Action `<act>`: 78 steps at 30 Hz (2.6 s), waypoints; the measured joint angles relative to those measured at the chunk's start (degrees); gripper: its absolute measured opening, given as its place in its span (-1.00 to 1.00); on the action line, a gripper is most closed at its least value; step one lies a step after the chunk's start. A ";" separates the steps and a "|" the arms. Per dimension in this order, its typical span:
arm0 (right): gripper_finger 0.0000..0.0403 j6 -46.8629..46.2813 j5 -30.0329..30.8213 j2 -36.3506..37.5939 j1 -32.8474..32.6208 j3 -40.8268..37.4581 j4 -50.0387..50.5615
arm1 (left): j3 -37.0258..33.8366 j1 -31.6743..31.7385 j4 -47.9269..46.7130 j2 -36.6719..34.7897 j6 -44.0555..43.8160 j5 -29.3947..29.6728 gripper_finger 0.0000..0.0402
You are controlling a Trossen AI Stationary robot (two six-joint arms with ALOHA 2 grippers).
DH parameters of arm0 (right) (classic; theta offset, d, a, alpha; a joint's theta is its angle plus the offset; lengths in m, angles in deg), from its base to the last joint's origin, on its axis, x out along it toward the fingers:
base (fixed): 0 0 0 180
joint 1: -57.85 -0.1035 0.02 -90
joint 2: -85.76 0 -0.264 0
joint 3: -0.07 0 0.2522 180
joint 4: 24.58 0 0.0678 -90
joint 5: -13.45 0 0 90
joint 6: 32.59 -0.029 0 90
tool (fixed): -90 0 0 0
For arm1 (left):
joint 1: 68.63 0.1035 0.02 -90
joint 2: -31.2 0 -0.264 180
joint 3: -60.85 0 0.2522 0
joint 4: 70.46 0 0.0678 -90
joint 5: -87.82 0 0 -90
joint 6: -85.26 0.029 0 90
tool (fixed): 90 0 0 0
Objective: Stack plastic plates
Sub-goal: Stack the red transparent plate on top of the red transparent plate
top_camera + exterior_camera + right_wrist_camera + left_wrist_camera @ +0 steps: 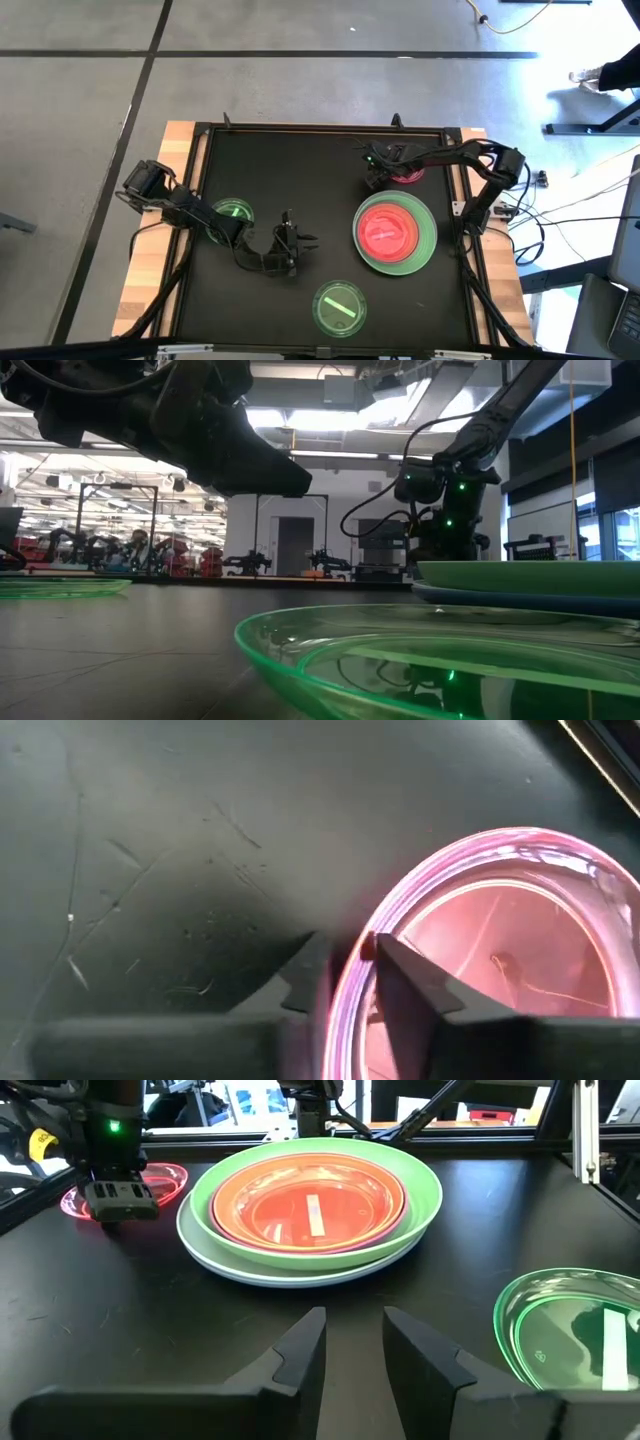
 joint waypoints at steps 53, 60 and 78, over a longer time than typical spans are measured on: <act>-0.97 -0.44 -9.24 24.40 -50.36 6.16 16.95 | 0.00 0.00 -0.63 0.00 0.01 -0.01 -0.52; -0.97 -1.26 -9.24 24.40 -54.82 6.16 19.62 | 0.00 0.00 -0.66 0.00 0.00 -0.01 -0.52; -0.96 -12.09 -10.51 24.28 -55.43 -2.00 14.84 | 0.00 0.00 -0.66 0.00 -0.03 -0.01 -0.52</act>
